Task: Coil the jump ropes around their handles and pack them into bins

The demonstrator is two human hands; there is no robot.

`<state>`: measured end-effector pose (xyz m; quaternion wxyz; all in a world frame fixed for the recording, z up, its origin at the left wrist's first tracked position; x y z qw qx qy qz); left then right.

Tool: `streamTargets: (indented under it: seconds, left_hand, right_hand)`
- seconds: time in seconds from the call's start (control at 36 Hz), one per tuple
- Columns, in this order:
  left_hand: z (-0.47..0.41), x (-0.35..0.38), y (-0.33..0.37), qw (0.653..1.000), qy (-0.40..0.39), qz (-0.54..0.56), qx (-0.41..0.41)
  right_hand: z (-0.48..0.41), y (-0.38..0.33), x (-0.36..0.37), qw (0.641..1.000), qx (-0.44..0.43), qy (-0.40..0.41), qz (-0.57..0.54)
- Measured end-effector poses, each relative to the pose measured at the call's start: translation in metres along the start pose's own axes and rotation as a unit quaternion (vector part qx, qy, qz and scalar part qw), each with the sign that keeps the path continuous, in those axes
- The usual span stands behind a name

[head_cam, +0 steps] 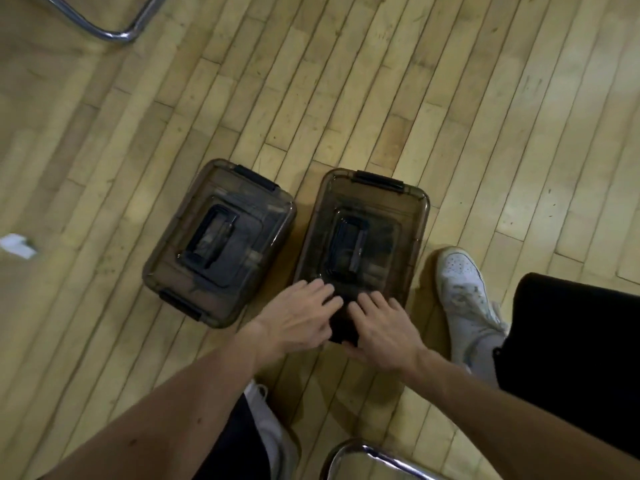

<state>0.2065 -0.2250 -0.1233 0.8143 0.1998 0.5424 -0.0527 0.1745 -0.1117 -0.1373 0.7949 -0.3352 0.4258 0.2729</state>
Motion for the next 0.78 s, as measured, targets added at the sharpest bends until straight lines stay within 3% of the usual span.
streamTargets:
  seconds: [0.17,0.31,0.61,0.72,0.78]
  left_hand:
    - [0.014,0.021,0.009,0.996,-0.016,-0.086,-0.012]
    - [0.01,0.013,0.01,0.998,0.028,-0.052,-0.02]
    - [-0.021,-0.005,-0.001,0.985,-0.145,0.012,-0.089]
    - [-0.028,-0.024,-0.013,0.959,-0.173,0.155,-0.165]
    - [-0.032,-0.064,-0.015,0.933,-0.137,0.268,-0.196]
  right_hand:
    - [0.003,-0.013,0.011,0.996,0.022,-0.039,0.083]
    - [0.002,-0.016,0.01,0.991,0.045,-0.036,0.121]
    - [-0.021,-0.02,0.0,0.986,0.067,-0.148,0.039]
    - [-0.033,-0.009,-0.031,0.965,0.103,-0.231,-0.066]
    - [-0.022,0.0,-0.079,0.957,0.127,-0.225,-0.136]
Point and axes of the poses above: each hand's wrist, its own z-axis away from the middle knuckle, its own x-axis out of the palm, y = z × x, the point moved 6 cm from there along -z, towards the middle knuckle, and after that the axes turned 4 degrees about y, right-handed, at the moved point
